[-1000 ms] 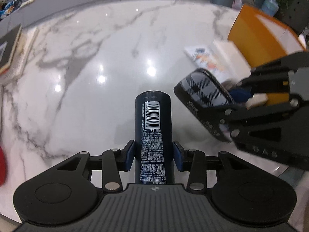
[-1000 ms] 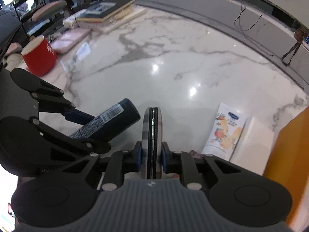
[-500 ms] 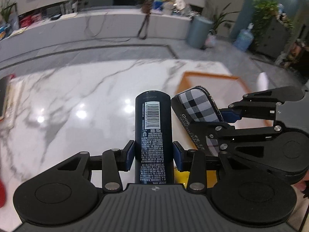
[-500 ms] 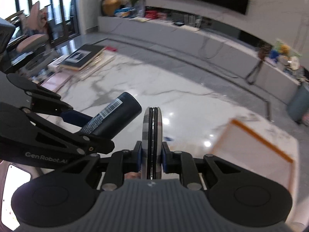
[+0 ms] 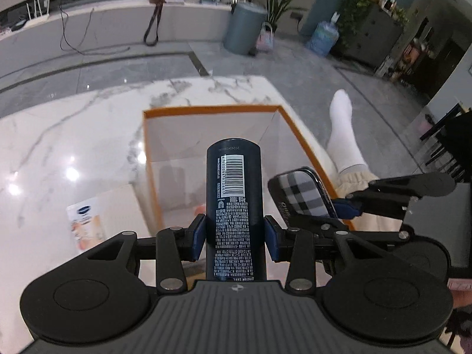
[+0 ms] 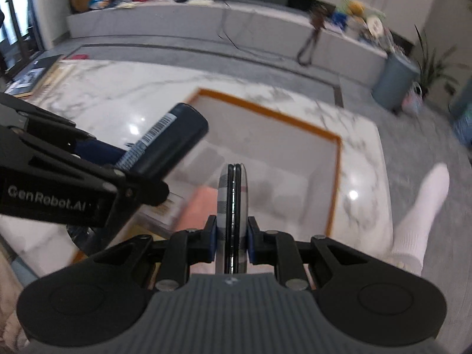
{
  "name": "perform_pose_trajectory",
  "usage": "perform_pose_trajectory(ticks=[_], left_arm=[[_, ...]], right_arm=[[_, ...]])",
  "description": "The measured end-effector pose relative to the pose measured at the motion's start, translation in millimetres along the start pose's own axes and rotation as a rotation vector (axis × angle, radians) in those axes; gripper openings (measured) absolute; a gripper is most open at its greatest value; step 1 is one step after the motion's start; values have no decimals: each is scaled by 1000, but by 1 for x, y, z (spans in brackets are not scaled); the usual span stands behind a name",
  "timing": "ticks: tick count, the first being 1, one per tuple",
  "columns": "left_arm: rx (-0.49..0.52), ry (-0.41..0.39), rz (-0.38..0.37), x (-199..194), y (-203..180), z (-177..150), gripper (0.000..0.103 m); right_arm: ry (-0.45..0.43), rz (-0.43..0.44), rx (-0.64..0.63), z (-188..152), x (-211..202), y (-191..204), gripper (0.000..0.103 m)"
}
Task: Organize rigid objects
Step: 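Carry the spray can and plaid case over the orange shoebox with both tools, then open both tools to drop the spray can and plaid case into the box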
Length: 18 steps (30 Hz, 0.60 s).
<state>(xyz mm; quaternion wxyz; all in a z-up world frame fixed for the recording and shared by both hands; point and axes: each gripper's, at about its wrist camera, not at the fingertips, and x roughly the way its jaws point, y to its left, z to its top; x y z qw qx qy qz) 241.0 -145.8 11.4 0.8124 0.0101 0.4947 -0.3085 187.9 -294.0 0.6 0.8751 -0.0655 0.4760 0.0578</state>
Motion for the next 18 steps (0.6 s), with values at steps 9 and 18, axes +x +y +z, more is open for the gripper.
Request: perform_pose_trajectory(ticks=[9,18], left_arm=[[267,70,108,62,-4,34,47],[751,164,153,116,-18,31,47]], right_arm=[[19,11,38,14,57,-20,18],[61,-15,134,19,97,-31,19]])
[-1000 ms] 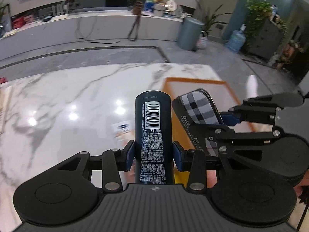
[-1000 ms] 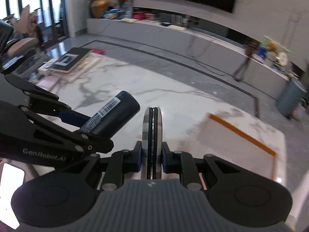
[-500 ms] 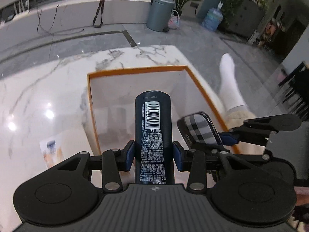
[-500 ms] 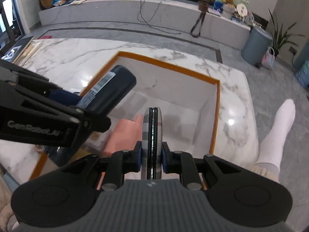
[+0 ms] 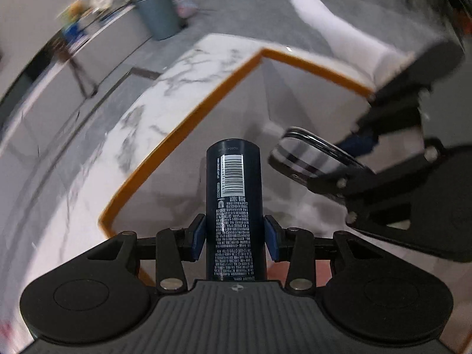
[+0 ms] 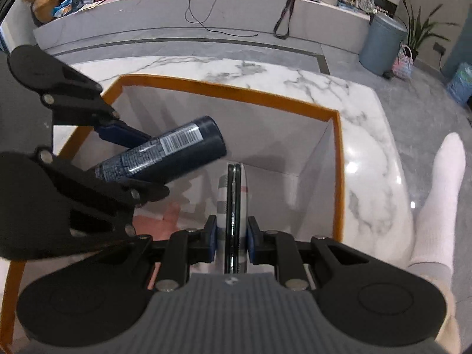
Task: Organize rigid objects
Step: 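Open both tools to drop the spray can and plaid case into the box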
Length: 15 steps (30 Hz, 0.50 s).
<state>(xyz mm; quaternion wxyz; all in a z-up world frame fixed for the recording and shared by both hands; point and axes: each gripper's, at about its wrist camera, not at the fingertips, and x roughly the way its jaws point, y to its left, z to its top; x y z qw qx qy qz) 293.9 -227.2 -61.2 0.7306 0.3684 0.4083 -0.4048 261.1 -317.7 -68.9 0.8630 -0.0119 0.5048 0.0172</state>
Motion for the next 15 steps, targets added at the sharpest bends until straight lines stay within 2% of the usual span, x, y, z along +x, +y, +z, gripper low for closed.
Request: perform_pose_trajectory(ticks=[2,6,10,12,15], left_arm=[[92,15,15,9,-7,0,47],[206,24,31,24,-12,-2,47],[366,43,124,45,-26,-9,47],[409,48,143,54,-29,-10,47],[417,33,133,53,-31,-10,47]], right_arm=[[8,-10,13,2,7,0,19],[50,-7,8,0,19,1,19],[55,-10,-6,3,23,2,19],[49,-14,-14,3,23,3,19],[48,-10,1,1,22,1,19]])
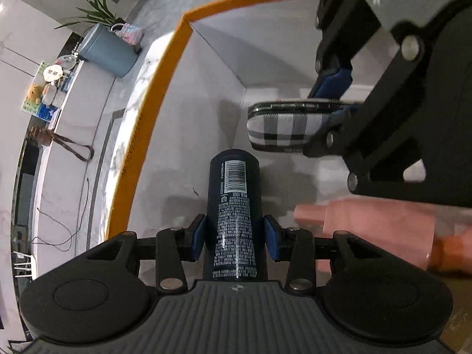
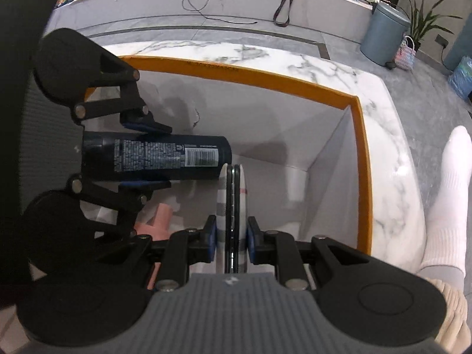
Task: Organize rigid objects
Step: 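Open both tools to drop the spray can and plaid case into the box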
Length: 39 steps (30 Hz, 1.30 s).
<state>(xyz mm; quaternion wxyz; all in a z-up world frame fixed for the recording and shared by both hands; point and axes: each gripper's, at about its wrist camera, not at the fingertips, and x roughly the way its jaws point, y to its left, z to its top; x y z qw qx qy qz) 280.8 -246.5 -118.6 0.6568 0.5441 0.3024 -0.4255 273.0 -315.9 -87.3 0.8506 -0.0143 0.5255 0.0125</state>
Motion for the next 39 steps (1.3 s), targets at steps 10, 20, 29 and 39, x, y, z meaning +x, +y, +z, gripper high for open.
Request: perform_pose_trajectory(ticks=[10,20,29,39], left_arm=[[-23,6,27,-8,-2,1,52],[-206,-64,14,-44,8,-12,51],[-379,-83,18,-82,19,-25,51],[-468,-98,27,-127,17,-49,51]], right_arm=[[0,27,42,2,-5,-3,21],[9,67,69,8,-14,-7,16],[61,59,79,-4,-8,10,16],[21,32,51,-6,-40,23,17]])
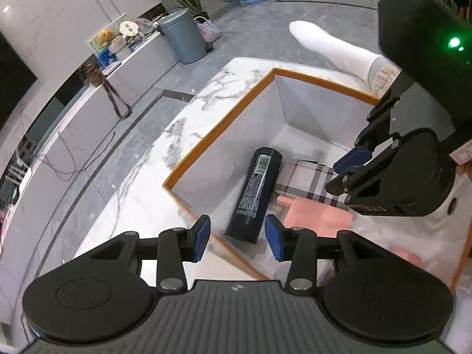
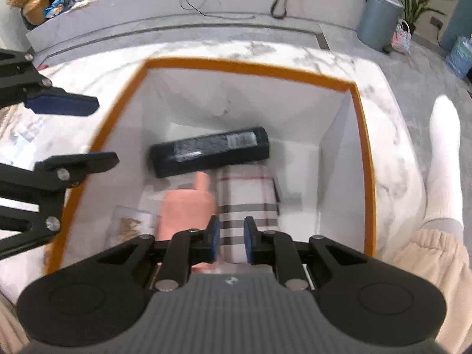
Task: Organize rigid objects
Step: 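Grasp the printed card box with the left tool while the right tool grasps the yellow tape measure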
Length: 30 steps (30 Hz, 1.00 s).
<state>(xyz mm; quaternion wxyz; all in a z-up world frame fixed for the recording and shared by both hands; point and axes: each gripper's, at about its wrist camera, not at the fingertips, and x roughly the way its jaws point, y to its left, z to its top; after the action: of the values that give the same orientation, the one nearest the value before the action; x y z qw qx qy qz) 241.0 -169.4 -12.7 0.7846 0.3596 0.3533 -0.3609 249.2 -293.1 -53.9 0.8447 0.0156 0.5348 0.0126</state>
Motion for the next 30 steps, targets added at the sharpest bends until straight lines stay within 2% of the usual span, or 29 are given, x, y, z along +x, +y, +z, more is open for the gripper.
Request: perform_pose_trajectory(ticks=[7,12,15,19,23,26,30], left_arm=[[-122,-25,37,-50,15,-20,51],[-239,16,93,-78,31,-47,51],[-321,40,84,-88,43,-70,51],[-478,99,45,-91,59,-105,51],[-585,130,-32,-83,66,-135,51],[-641,154,-86,-69,67,-150,54],[-704,153,-135,-49,66,-158,60]], right_arm=[[-101,66,-111,1,-53,46,18],[-166,112,-251,-4,-78,95,26],[-180,145,-342,-8,-83,124,26],[-152,161,-504,-18,-77,161,26],[-72,133,-657,-24,-59,187,26],[-15,106,-699,-19,-39,192,26],[14,60,-745,-14,-22,195,26]])
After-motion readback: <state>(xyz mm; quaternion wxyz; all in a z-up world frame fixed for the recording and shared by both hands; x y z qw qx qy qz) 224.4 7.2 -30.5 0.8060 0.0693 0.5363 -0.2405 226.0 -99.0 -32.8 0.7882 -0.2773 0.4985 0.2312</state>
